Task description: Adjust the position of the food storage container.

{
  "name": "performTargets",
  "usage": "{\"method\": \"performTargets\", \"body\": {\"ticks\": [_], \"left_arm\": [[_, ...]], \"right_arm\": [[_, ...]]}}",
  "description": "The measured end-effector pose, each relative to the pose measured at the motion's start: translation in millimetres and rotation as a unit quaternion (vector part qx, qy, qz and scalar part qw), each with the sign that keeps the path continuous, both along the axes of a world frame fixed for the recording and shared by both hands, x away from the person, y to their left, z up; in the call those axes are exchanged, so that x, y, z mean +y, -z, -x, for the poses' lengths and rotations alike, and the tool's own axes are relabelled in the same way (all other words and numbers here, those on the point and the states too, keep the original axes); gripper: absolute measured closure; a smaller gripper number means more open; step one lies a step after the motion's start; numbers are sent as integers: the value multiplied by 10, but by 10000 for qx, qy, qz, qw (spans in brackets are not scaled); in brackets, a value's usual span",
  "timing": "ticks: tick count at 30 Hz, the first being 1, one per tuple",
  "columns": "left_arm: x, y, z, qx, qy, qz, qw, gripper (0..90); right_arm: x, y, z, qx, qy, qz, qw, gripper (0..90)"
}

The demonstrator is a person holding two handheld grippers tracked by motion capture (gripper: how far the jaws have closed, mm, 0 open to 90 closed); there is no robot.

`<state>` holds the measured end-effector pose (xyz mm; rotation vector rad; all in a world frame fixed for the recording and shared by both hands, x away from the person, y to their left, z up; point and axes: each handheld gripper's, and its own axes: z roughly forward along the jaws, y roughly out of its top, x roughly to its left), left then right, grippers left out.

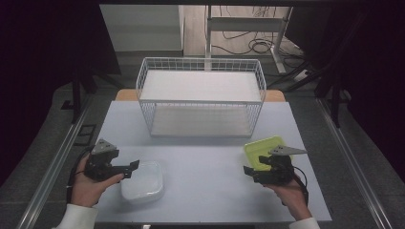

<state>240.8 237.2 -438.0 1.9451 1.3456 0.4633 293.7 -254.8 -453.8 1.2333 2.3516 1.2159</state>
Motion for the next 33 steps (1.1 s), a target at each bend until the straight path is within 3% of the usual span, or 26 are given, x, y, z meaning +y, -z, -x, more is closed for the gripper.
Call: {"method": "performTargets", "body": {"ticks": [14,33], "left_arm": [[-38,-1,15,24,6,52,10000,165],[-123,-77,-4,9,236,31,9997,161]], "right_arm": [[-7,-23,-28,84,47,-49,9999,234],[-177,-283,-67,188,243,-34,9995,326]]}}
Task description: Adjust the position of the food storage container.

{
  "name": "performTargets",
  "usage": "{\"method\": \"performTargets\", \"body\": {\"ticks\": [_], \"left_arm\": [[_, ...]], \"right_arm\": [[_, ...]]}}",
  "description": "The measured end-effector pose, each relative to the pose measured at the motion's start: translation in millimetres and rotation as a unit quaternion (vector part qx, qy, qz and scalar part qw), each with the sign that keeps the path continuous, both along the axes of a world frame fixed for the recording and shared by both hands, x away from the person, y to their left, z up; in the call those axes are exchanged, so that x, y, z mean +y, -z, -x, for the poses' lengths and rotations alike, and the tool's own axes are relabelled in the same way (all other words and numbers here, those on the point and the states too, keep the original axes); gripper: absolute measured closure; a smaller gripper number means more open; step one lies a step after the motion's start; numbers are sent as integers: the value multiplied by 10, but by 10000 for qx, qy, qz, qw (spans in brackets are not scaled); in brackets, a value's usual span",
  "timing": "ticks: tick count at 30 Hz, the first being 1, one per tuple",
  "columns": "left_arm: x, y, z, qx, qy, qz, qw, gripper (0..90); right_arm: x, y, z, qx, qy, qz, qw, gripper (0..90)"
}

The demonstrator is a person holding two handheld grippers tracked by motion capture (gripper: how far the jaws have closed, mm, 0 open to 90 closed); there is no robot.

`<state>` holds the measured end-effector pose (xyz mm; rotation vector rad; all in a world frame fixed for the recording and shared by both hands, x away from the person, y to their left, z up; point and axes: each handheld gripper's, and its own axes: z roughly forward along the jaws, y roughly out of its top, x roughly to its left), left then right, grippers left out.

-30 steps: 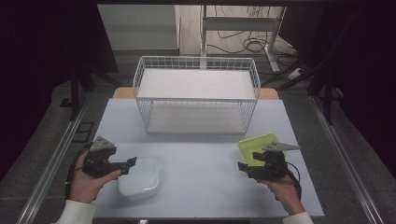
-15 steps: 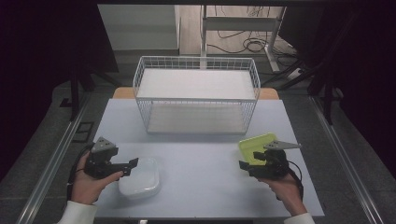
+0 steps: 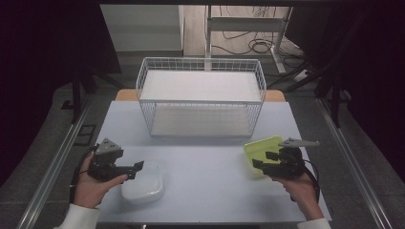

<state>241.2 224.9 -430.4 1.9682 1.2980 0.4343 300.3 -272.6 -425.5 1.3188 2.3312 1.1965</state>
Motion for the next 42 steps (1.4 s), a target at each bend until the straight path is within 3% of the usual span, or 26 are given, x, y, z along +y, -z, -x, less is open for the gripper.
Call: {"method": "performTargets", "body": {"ticks": [3,8,18,23,32,42], "left_arm": [[-39,17,-34,23,28,43,10000,161],[-78,21,-19,-6,93,-95,9999,158],[-75,23,8,36,130,-28,9999,158],[-71,12,28,-27,164,5,9999,150],[-61,29,28,51,50,-56,10000,147],[-56,40,28,56,19,-38,10000,148]], "right_arm": [[-34,-37,-48,55,29,-26,10000,344],[-54,-85,-106,83,65,11,9999,361],[-243,-186,-429,256,357,287,9986,411],[-330,-166,-592,300,527,584,9964,488],[-497,-80,-825,721,745,612,9927,576],[-736,-19,-992,931,1206,877,9844,710]]}}
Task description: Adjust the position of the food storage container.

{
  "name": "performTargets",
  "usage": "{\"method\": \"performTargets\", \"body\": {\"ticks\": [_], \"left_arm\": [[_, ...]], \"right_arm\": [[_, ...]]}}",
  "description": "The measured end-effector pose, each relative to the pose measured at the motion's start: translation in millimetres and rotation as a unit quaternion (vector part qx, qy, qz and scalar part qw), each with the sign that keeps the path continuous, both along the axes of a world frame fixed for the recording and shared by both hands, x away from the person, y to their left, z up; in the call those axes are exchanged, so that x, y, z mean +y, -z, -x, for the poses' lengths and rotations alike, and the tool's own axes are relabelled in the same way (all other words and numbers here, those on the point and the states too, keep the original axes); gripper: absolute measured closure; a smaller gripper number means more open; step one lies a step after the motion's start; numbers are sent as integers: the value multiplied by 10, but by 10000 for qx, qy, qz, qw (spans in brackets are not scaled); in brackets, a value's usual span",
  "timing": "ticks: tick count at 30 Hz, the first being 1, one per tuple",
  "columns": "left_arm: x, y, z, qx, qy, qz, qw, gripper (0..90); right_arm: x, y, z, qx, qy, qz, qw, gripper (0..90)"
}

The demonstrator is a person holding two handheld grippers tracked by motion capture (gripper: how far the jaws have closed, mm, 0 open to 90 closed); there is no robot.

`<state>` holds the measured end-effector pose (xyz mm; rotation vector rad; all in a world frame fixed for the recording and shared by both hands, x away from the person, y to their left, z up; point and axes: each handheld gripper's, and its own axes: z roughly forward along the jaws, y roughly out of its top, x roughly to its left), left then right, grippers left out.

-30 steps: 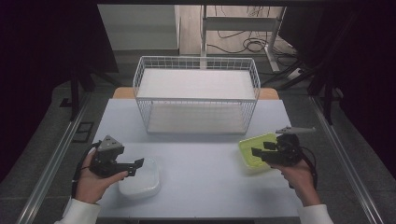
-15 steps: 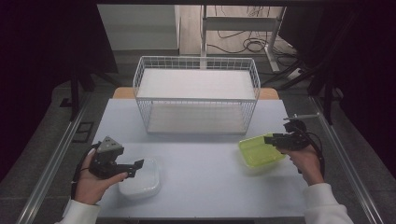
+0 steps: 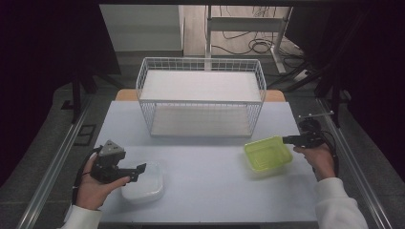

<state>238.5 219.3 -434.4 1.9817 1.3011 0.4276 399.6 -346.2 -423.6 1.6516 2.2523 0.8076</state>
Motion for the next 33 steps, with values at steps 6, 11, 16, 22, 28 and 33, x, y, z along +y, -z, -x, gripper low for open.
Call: {"method": "performTargets", "body": {"ticks": [6,11,16,22,28,33], "left_arm": [[1,26,-18,39,-12,-64,10000,148],[-16,37,-19,32,-1,-83,10000,149],[-41,46,-14,57,7,-94,9999,149],[-65,49,-10,73,-12,-109,9999,149],[-79,53,-16,93,4,-139,9999,150],[-93,55,-15,86,3,-125,9999,150]], "right_arm": [[-44,54,-88,168,55,206,9996,853],[-45,111,-133,245,53,388,9989,890],[-62,214,-145,302,13,495,9983,890],[-110,312,-117,375,67,553,9977,891],[-109,380,-83,457,-42,605,9971,891],[-53,382,-56,460,-184,584,9971,891]]}}
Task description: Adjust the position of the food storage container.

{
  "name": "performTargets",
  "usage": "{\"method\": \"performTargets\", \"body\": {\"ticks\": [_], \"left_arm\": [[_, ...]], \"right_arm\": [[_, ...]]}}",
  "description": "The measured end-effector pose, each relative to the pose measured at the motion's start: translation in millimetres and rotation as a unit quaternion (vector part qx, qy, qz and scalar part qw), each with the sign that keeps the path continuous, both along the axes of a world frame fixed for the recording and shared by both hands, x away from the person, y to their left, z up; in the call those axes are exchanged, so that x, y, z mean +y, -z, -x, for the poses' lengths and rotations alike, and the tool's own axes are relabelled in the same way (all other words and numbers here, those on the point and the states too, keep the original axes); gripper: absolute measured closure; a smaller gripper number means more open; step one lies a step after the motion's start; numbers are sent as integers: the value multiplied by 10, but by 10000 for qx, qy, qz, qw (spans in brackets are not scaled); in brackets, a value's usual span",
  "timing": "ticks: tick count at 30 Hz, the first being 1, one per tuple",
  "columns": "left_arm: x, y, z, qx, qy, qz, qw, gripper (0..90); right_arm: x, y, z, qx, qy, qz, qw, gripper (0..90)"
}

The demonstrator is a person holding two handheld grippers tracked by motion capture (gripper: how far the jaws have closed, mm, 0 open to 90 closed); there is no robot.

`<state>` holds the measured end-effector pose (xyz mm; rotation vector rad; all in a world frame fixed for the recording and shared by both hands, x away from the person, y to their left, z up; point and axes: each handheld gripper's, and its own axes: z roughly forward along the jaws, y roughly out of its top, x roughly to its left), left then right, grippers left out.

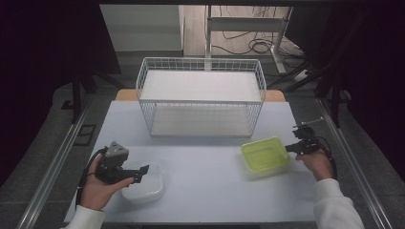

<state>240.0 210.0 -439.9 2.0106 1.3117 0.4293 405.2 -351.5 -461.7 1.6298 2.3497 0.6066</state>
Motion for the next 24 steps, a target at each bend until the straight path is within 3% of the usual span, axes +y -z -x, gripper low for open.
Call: {"method": "performTargets", "body": {"ticks": [24], "left_arm": [[-30,-4,4,10,100,14,9999,146]], "right_arm": [[582,-34,298,-119,-812,-80,9966,891]]}}
